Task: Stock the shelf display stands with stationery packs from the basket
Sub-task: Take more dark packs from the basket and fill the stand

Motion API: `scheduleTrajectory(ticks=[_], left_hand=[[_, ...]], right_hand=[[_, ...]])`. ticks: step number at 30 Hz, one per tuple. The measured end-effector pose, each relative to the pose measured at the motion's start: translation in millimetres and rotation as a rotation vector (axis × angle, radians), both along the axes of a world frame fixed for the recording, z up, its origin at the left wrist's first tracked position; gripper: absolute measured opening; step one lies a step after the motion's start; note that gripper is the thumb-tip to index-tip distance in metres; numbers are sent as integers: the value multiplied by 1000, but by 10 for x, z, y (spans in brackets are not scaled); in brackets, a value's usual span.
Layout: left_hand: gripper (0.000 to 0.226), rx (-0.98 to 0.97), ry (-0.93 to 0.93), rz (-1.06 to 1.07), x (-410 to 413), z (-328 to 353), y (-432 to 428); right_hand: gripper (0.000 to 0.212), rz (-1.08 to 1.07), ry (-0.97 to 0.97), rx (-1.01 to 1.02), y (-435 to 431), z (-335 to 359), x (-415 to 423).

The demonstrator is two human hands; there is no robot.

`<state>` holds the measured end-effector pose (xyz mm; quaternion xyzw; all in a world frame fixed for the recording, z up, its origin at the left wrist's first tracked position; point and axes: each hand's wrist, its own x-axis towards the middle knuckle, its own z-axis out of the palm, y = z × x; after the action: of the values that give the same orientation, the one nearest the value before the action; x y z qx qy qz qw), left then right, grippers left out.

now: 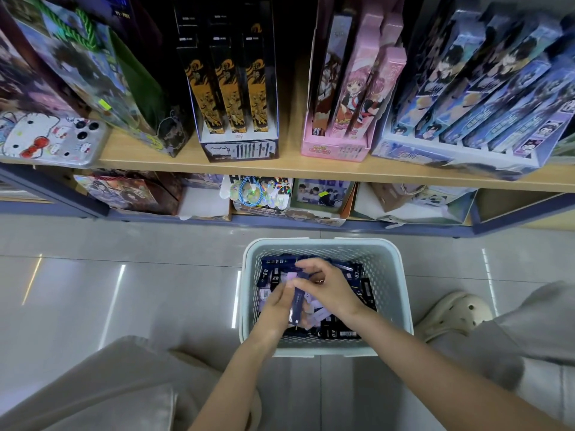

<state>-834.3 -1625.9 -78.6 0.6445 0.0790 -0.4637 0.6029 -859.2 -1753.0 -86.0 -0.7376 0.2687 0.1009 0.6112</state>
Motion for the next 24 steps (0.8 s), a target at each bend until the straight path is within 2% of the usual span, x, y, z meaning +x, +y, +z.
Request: scheduleTrajectory(ticks=[3,5,7,9,12,14,18,24], left_hand=[[34,66,-155,50,48,34,70],[31,111,-227,123,89,20,108],[28,149,-232,232,137,-30,146],[29,163,-198,318,196,-57,170],[32,115,-173,414,273,-25,180],[31,102,-180,445,297,10,181],[31,106,-197,452,306,11,215],[30,135,-232,430,262,13,192]], right_hand=[[27,-87,30,12,-79,-94,-25],[32,-5,91,-76,-146,-230,-91],[44,196,182,-184,-172,-394,-180],[59,356,257,-208,-137,-520,-248],[80,383,277,-181,-18,-617,-244],[87,383,283,-265,47,-654,-200],[68,400,288,-432,100,-674,-87],[32,409,320,-321,196,-674,-65]])
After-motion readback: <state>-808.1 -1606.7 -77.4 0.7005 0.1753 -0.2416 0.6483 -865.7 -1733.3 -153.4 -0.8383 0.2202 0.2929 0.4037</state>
